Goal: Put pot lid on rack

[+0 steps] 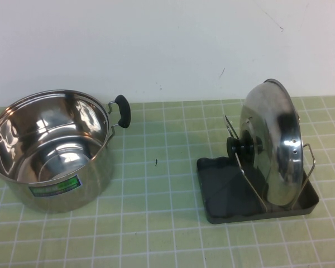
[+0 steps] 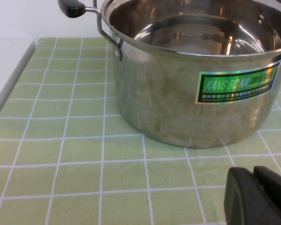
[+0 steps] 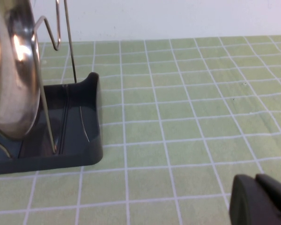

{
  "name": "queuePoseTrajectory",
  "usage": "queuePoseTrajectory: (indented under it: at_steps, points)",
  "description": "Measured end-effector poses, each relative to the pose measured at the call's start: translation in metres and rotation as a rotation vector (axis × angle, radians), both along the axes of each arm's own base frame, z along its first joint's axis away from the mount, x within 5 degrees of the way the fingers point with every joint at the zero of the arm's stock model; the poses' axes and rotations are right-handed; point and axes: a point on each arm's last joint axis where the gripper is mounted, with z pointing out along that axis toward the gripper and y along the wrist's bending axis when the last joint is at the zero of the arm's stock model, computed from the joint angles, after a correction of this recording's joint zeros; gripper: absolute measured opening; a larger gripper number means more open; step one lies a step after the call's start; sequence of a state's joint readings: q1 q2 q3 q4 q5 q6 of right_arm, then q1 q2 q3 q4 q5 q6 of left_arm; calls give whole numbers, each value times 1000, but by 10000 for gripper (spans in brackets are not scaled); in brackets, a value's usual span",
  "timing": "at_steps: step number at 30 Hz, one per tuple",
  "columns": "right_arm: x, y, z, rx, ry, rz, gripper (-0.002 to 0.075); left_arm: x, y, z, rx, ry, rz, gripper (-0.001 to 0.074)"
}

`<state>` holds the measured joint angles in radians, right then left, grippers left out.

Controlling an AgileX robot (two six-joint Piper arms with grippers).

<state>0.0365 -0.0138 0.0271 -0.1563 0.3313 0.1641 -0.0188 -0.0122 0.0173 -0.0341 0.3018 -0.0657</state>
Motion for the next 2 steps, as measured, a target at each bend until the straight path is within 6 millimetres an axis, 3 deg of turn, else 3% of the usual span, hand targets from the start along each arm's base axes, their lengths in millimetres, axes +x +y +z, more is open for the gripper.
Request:
queuePoseTrajectory:
  at_steps: [2]
  points:
    - [0,0,0,0,0,0,-1,0,0,0,0,0,0,-1]
